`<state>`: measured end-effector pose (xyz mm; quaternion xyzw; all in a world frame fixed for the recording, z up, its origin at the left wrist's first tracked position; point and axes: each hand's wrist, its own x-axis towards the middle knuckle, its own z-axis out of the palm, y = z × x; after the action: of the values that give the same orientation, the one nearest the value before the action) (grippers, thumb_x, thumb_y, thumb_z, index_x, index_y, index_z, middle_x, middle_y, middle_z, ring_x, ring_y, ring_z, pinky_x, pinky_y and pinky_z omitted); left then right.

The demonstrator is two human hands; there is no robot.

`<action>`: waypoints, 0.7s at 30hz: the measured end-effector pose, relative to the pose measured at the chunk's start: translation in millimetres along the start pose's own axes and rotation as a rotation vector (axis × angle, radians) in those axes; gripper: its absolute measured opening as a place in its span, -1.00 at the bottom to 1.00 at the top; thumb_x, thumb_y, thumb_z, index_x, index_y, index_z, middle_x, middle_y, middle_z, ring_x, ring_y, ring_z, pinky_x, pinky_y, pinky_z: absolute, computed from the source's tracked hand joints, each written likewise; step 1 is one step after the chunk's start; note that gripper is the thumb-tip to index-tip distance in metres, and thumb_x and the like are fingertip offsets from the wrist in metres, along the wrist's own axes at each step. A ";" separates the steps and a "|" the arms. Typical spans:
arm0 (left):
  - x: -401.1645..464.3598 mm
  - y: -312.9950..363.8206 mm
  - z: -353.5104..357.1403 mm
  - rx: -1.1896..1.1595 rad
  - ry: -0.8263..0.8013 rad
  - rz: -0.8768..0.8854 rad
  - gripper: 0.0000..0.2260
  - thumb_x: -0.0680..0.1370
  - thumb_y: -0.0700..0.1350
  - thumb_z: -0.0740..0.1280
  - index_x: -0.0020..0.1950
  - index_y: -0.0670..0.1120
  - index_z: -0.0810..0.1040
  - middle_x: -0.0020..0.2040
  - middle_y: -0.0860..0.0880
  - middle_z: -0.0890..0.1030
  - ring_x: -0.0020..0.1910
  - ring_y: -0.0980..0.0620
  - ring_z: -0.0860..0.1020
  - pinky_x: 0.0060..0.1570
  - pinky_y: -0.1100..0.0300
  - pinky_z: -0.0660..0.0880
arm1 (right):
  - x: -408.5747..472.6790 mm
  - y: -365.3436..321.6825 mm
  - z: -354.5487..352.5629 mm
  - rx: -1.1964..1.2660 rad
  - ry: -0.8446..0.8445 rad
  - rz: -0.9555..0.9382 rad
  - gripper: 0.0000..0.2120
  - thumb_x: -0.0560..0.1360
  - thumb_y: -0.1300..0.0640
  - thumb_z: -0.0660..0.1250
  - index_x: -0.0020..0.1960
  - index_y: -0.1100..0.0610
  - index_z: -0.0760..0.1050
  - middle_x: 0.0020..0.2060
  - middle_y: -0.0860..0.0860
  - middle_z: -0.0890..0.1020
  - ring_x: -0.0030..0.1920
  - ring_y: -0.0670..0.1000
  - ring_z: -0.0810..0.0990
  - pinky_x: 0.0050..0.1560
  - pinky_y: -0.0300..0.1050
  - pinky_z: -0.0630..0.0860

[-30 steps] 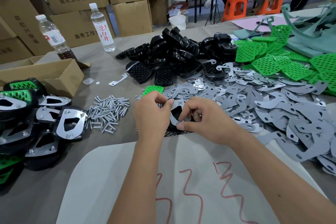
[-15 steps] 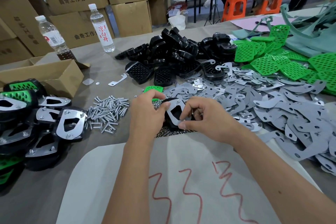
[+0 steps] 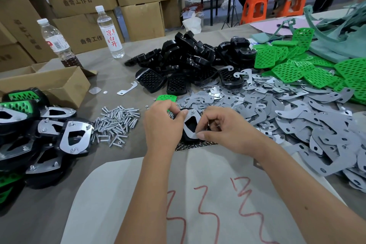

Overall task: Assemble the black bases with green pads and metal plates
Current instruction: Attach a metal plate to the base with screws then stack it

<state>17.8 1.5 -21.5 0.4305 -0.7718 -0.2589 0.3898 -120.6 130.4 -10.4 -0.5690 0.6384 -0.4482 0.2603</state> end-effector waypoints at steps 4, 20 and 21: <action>2.3 -3.8 0.0 -0.077 -0.048 -0.053 -0.80 0.48 -0.11 0.54 -0.29 0.00 0.59 0.00 0.20 0.66 0.00 0.09 0.64 -0.11 0.24 0.42 | 0.5 2.0 5.4 -0.001 0.069 0.021 -0.86 0.46 0.25 0.56 -0.20 0.09 0.65 -0.19 0.13 0.61 -0.33 -0.03 0.42 -0.26 -0.17 0.42; 0.9 4.1 -4.1 0.033 -0.038 -0.050 -0.73 0.56 -0.22 0.42 -0.25 0.09 0.51 0.21 0.13 0.68 -0.29 0.18 0.48 -0.25 0.44 0.33 | 11.7 13.3 16.5 -0.145 0.393 0.065 -0.93 0.58 0.22 0.43 -0.04 0.08 0.58 -0.35 0.02 0.57 -0.38 0.09 0.56 -0.23 0.07 0.60; 0.5 4.8 -4.5 0.039 -0.043 -0.042 -0.72 0.55 -0.22 0.41 -0.27 0.09 0.50 0.22 0.12 0.68 -0.26 0.09 0.50 -0.20 0.34 0.34 | 11.6 13.3 16.5 -0.166 0.385 0.057 -0.93 0.58 0.23 0.42 -0.05 0.08 0.60 -0.33 0.04 0.59 -0.37 0.10 0.58 -0.24 0.00 0.57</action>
<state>19.1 3.2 -15.2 0.4486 -0.7757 -0.2611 0.3590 -115.8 114.1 -27.4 -0.4741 0.7269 -0.4870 0.0985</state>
